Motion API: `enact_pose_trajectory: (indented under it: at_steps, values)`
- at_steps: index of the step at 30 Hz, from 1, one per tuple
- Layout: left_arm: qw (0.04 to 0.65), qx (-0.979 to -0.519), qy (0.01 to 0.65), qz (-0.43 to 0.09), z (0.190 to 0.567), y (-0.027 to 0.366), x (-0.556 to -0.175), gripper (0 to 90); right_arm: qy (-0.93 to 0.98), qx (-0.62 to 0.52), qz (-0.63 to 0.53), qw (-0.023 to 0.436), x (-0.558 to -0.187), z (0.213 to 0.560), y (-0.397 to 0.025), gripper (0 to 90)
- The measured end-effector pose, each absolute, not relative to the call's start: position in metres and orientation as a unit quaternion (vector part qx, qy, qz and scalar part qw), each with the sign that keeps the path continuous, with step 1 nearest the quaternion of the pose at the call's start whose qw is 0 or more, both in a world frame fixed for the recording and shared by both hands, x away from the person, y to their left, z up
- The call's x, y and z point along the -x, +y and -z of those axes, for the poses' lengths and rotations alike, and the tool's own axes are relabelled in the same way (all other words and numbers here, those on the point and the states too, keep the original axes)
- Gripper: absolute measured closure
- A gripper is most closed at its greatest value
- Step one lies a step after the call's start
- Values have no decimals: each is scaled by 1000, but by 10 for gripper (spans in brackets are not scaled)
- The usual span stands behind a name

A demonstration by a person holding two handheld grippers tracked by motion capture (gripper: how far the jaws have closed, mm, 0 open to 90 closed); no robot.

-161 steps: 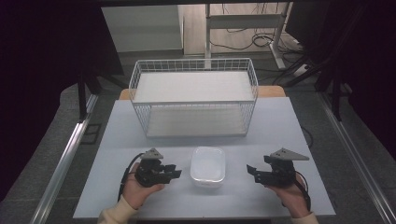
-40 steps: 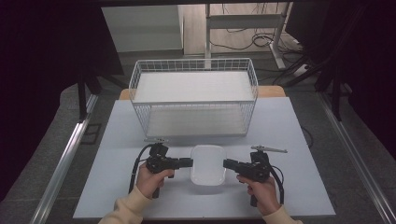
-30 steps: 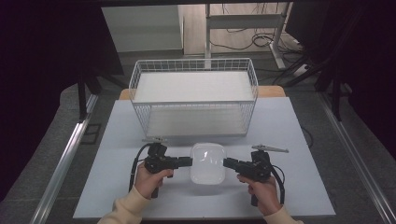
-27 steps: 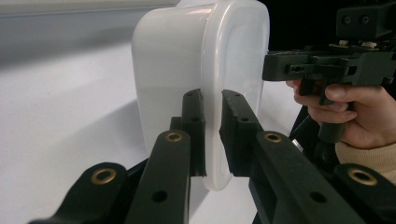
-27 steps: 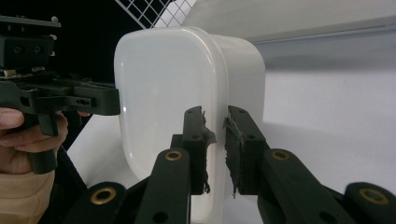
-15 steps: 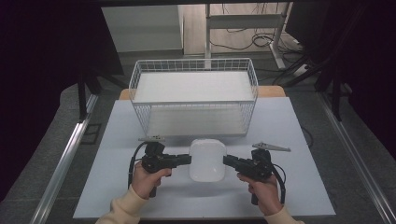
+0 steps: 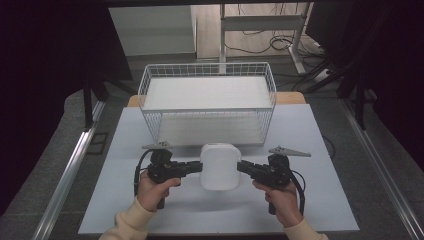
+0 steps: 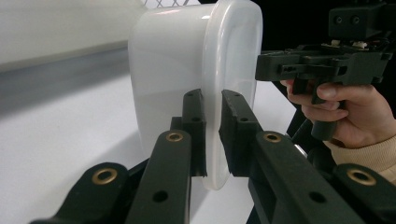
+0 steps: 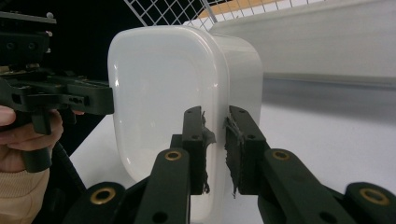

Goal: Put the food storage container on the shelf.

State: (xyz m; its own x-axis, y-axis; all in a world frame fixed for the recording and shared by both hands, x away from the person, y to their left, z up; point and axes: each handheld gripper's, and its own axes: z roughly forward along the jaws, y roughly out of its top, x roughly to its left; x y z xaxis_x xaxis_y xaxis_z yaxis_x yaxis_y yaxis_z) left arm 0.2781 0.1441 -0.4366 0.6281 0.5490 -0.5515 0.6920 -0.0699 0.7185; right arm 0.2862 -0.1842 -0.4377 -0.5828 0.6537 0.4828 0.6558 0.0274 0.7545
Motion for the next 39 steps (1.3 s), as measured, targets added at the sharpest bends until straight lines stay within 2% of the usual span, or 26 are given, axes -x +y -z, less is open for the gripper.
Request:
enact_pose_trajectory:
  at_steps: [25, 39]
  values:
    - [562, -717, 411, 26, 385, 163, -290, 820, -728, 418, 542, -30, -310, 379, -163, 780]
    - [568, -715, 406, 16, 365, 166, -300, 820, -728, 410, 547, -35, -320, 361, -161, 781]
